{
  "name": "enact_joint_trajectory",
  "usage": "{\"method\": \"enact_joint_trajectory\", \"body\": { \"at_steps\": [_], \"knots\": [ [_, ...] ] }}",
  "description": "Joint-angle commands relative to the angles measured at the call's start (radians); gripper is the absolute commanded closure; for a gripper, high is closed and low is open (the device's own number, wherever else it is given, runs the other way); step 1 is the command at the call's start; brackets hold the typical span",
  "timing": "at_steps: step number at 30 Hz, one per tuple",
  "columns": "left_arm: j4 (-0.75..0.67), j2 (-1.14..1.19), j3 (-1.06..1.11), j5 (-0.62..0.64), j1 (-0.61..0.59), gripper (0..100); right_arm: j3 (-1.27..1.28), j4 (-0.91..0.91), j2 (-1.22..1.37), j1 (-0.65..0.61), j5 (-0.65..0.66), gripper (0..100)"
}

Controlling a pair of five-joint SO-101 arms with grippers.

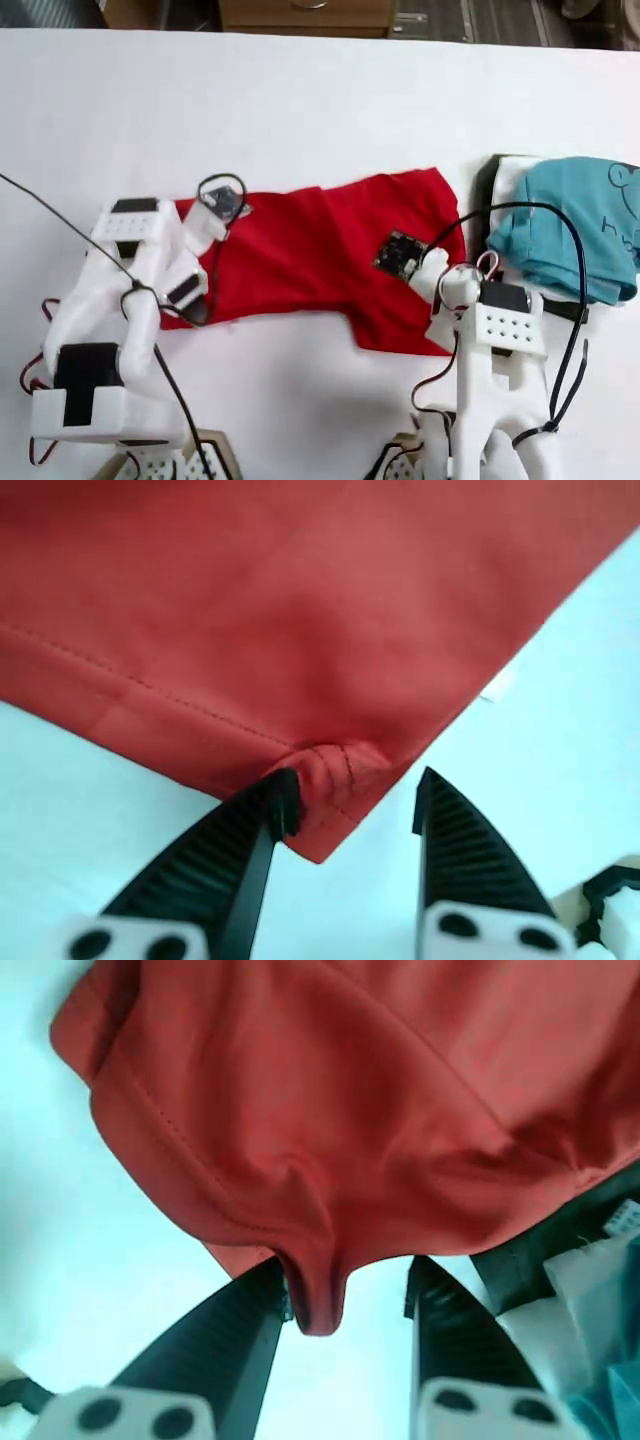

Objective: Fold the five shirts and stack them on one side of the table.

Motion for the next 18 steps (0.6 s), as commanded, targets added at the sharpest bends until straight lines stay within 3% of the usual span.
{"method": "enact_joint_trajectory", "body": {
  "at_steps": [1,8,18],
  "knots": [
    [0.069,-0.011,-0.117,0.005,0.003,79,-0.021,-0.012,-0.033,-0.012,0.002,82.0],
    [0.204,-0.008,-0.384,0.006,0.003,79,-0.172,0.053,-0.107,0.001,-0.005,81.9],
    [0.155,0.166,-0.509,0.086,0.02,78,-0.235,0.182,-0.401,0.005,-0.005,82.0]
  ]
}}
